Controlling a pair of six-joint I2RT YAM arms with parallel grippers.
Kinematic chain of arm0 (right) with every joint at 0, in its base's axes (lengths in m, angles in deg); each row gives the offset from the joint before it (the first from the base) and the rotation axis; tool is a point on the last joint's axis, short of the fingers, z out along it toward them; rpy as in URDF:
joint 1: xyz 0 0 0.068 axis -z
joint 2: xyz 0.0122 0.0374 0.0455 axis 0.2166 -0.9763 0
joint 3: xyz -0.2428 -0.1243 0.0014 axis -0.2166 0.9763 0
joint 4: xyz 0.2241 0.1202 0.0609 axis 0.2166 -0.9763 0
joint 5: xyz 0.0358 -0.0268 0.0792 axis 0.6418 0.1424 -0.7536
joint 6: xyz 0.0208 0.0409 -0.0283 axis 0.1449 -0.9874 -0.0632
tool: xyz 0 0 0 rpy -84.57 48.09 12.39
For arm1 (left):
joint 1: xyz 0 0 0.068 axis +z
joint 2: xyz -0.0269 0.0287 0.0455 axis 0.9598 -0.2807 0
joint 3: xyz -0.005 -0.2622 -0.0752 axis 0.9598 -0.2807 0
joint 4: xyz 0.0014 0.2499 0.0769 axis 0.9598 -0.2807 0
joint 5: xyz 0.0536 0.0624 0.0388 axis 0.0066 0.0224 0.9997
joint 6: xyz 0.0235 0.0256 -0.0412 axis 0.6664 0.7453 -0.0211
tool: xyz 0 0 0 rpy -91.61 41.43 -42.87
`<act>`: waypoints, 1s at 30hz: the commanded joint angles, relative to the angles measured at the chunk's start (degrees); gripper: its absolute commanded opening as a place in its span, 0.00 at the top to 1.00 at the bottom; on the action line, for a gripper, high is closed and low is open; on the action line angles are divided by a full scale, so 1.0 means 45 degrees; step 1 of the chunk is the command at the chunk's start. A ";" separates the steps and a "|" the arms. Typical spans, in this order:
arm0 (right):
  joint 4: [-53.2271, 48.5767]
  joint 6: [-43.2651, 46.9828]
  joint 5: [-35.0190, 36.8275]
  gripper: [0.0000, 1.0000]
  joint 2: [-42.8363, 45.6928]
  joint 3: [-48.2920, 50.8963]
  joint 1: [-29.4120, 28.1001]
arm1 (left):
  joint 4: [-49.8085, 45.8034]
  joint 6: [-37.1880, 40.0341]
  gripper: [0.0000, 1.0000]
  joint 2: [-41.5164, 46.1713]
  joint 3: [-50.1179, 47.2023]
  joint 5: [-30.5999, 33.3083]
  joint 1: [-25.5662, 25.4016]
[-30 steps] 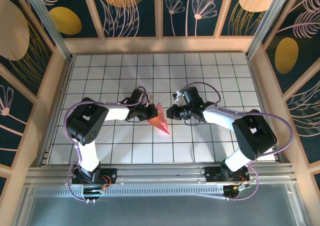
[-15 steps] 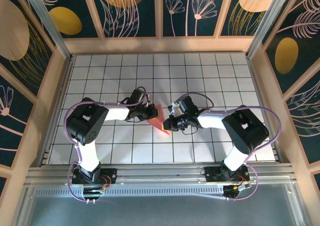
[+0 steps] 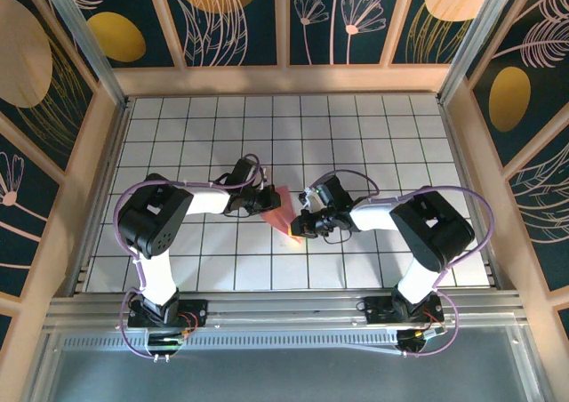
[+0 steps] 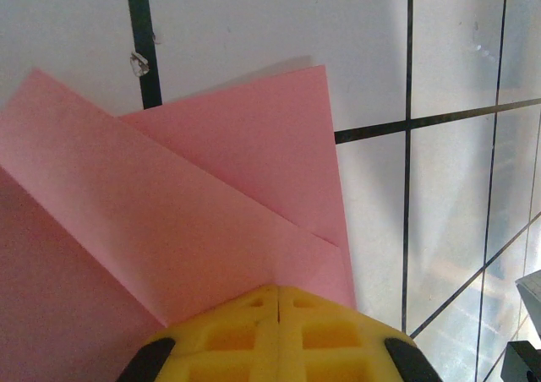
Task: Fold a paper plane with a square sheet of paper (fold left side to right side)
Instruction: Fourth fold the wing at the center of the table.
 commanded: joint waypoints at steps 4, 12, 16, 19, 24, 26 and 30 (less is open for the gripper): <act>-0.0097 -0.0087 0.0200 1.00 -0.0068 0.0231 -0.0141 | -0.1110 -0.0003 1.00 -0.0480 -0.0097 0.0881 -0.0016; -0.0371 -0.0002 0.0303 1.00 -0.0038 0.0231 -0.0178 | -0.1110 -0.0006 1.00 -0.0544 -0.0070 0.0900 -0.0026; -0.0562 0.0067 0.0391 1.00 -0.0021 0.0248 -0.0198 | -0.1130 0.0005 1.00 -0.0544 -0.0051 0.0900 -0.0026; -0.0593 0.0067 0.0372 1.00 -0.0016 0.0251 -0.0233 | -0.1147 0.0001 1.00 -0.0550 -0.0065 0.0900 -0.0026; -0.0670 0.0086 0.0459 1.00 -0.0018 0.0273 -0.0238 | -0.1168 0.0006 1.00 -0.0523 -0.0038 0.0900 -0.0026; -0.0740 0.0106 0.0498 1.00 -0.0004 0.0270 -0.0238 | -0.1169 0.0013 1.00 -0.0505 -0.0031 0.0920 -0.0026; -0.0935 0.0198 0.0650 1.00 -0.0009 0.0212 -0.0238 | -0.1188 0.0014 1.00 -0.0501 -0.0040 0.0920 -0.0016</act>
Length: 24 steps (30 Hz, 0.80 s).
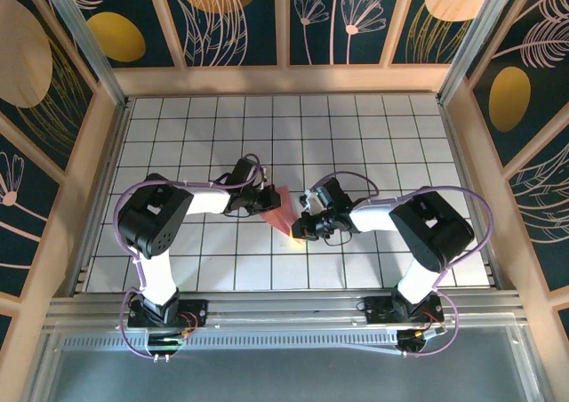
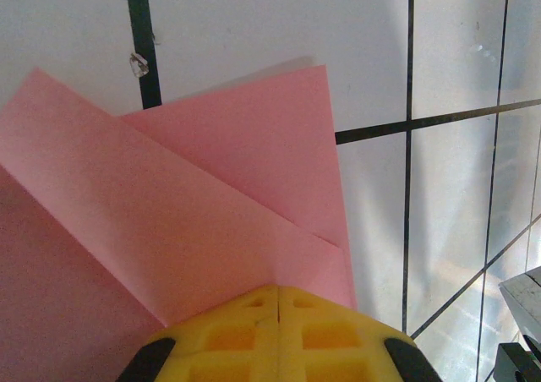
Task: Fold a paper plane with a square sheet of paper (fold left side to right side)
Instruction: Fourth fold the wing at the center of the table.
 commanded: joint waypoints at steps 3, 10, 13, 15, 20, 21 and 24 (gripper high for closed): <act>-0.0610 0.0145 0.0261 1.00 -0.0009 0.0158 -0.0141 | -0.1101 0.0007 1.00 -0.0499 -0.0076 0.0876 -0.0011; -0.0572 0.0126 0.0193 1.00 -0.0033 0.0253 -0.0161 | -0.1120 0.0020 1.00 -0.0499 -0.0069 0.0876 -0.0011; -0.0590 0.0126 0.0212 1.00 -0.0060 0.0294 -0.0161 | -0.1120 0.0016 1.00 -0.0516 -0.0061 0.0876 -0.0002; -0.0683 0.0145 0.0304 1.00 -0.0079 0.0294 -0.0160 | -0.1130 0.0014 1.00 -0.0519 -0.0059 0.0877 -0.0011; -0.0824 0.0184 0.0330 1.00 -0.0193 0.0341 -0.0177 | -0.1140 0.0009 1.00 -0.0533 -0.0036 0.0915 -0.0011; -0.0810 0.0184 0.0311 1.00 -0.0185 0.0370 -0.0178 | -0.1154 0.0009 1.00 -0.0556 -0.0029 0.0915 -0.0011; -0.0826 0.0184 0.0278 1.00 -0.0220 0.0450 -0.0191 | -0.1159 0.0011 1.00 -0.0596 -0.0012 0.0937 -0.0011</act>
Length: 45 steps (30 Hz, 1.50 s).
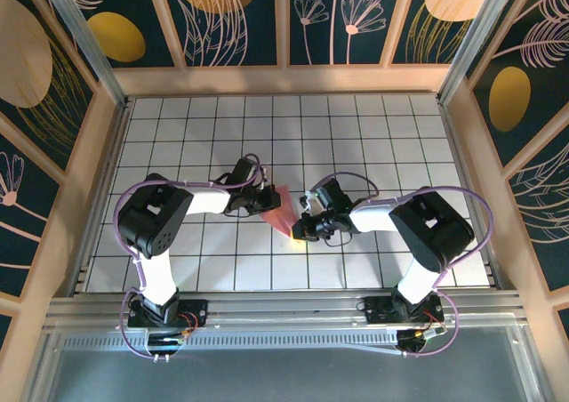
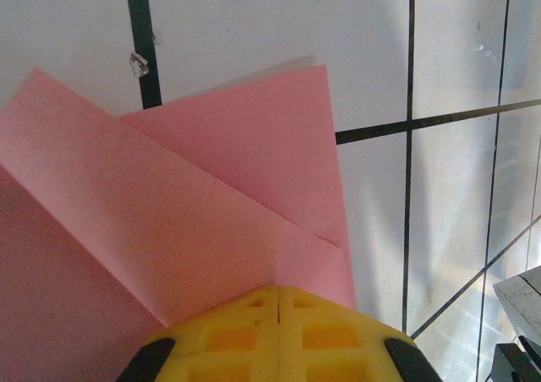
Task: Fold a paper plane with a square sheet of paper (fold left side to right side)
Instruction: Fourth fold the wing at the center of the table.
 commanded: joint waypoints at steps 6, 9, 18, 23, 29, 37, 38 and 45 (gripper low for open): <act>-0.0645 0.0040 0.0075 1.00 -0.0237 0.0606 -0.0228 | -0.1150 0.0022 1.00 -0.0617 -0.0018 0.0945 -0.0011; -0.0612 -0.0018 0.0039 1.00 -0.0159 0.0758 -0.0292 | -0.1191 0.0053 1.00 -0.0597 -0.0024 0.0984 -0.0006; -0.0761 -0.0138 -0.0041 1.00 0.0364 0.1226 -0.0448 | -0.1233 0.0082 1.00 -0.0635 0.0053 0.1033 -0.0011; -0.0780 -0.0268 -0.0061 1.00 0.0822 0.1581 -0.0463 | -0.1233 0.0082 1.00 -0.0597 0.0030 0.1062 -0.0011; -0.1597 -0.0112 0.0037 1.00 0.2202 0.1240 -0.0393 | -0.1213 0.0096 1.00 -0.0502 0.0020 0.0986 -0.0011; -0.1286 -0.0092 -0.0507 1.00 0.3547 0.0410 0.0387 | -0.1118 0.0053 1.00 -0.0421 -0.0025 0.0950 -0.0007; -0.1079 -0.0118 -0.0527 1.00 0.3359 0.0261 0.0428 | -0.1116 0.0043 1.00 -0.0427 -0.0027 0.0945 0.0000; 0.0183 -0.0322 0.0238 1.00 0.1170 -0.0863 0.0414 | -0.1077 0.0040 1.00 -0.0429 -0.0055 0.0886 -0.0011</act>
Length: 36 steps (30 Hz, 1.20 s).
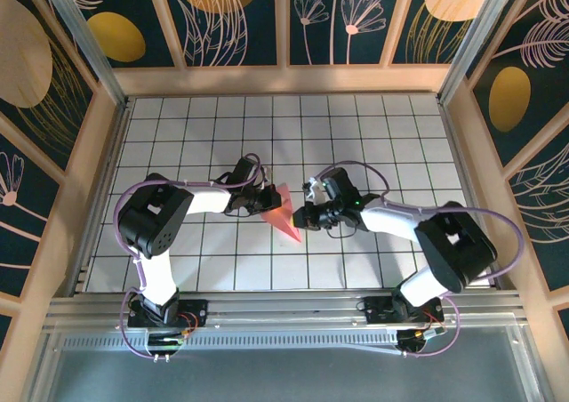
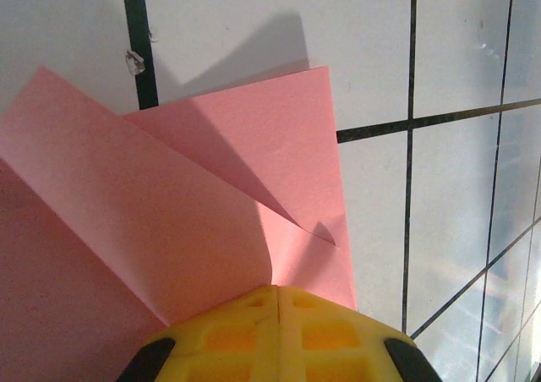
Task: Fold a paper plane with a square sheet of paper (fold left side to right side)
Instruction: Fourth fold the wing at the center of the table.
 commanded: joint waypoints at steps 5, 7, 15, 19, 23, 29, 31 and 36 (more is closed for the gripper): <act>0.0988 -0.0191 0.0763 1.00 -0.1830 -0.0889 0.0022 | -0.0858 0.0021 1.00 -0.0378 -0.0196 0.0838 0.0008; 0.0826 -0.0115 0.0861 1.00 -0.2065 -0.0942 0.0027 | -0.0858 0.0034 1.00 -0.0356 -0.0200 0.0852 0.0008; 0.0171 0.0178 0.1330 1.00 -0.2421 -0.0709 0.0005 | -0.0878 0.0020 1.00 -0.0398 -0.0163 0.0877 0.0008; -0.0092 0.0230 0.1505 1.00 -0.2596 -0.0689 -0.0036 | -0.0897 0.0028 1.00 -0.0383 -0.0145 0.0877 0.0008; -0.0591 0.0328 0.1661 1.00 -0.2800 -0.0766 -0.0085 | -0.0812 0.0003 1.00 -0.0295 -0.0142 0.0857 0.0009; -0.1472 0.0450 0.2368 1.00 -0.3033 -0.0815 -0.0120 | -0.0428 0.0054 0.92 0.0290 -0.0160 0.0837 0.0008; -0.1738 0.0496 0.2662 1.00 -0.3119 -0.0845 -0.0183 | -0.0067 -0.0032 0.88 0.0757 -0.0285 0.0818 0.0008; -0.2297 0.0212 0.3518 1.00 -0.3258 -0.0989 -0.0327 | 0.0887 -0.0143 0.85 0.2307 -0.0829 0.0650 0.0008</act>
